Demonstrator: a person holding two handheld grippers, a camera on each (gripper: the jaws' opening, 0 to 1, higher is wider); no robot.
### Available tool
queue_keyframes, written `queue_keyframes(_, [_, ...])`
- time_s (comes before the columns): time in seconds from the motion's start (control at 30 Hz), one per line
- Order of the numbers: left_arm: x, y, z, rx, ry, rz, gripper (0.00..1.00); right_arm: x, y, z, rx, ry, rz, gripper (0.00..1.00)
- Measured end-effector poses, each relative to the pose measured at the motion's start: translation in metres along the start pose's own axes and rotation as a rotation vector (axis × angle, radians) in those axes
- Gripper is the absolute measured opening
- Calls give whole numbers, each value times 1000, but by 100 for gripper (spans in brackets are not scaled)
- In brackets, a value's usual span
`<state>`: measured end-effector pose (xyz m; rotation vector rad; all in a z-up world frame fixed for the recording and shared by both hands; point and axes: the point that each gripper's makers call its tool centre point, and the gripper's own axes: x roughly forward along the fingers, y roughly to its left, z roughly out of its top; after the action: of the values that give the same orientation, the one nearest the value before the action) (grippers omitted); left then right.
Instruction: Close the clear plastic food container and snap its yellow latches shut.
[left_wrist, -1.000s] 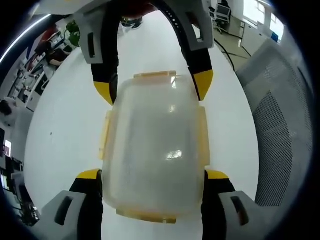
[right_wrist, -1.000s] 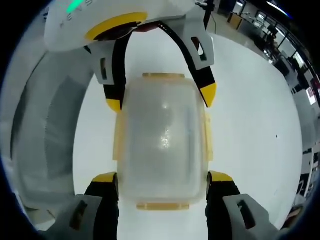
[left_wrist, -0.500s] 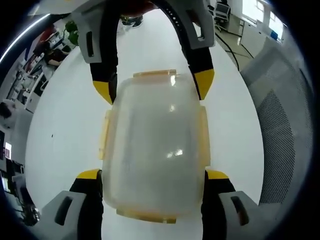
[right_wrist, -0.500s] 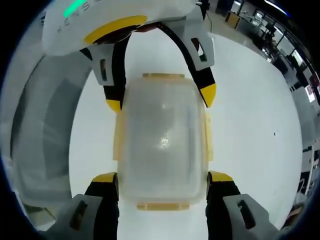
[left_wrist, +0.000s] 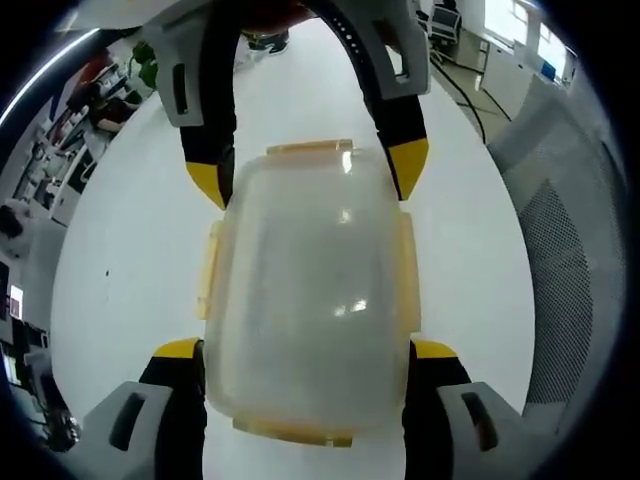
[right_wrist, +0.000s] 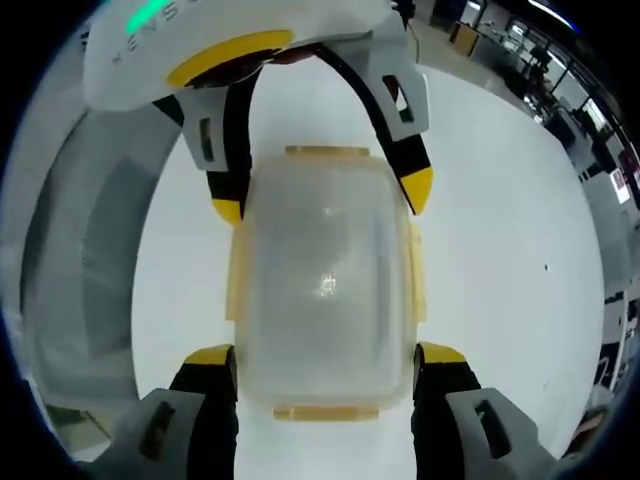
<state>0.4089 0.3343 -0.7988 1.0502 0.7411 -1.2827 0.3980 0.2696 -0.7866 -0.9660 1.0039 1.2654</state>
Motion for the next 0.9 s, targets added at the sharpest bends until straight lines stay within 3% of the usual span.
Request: queue_keyframes(0.9, [6, 18, 2, 11, 1, -4, 81, 0, -18, -4, 11, 5, -7, 71])
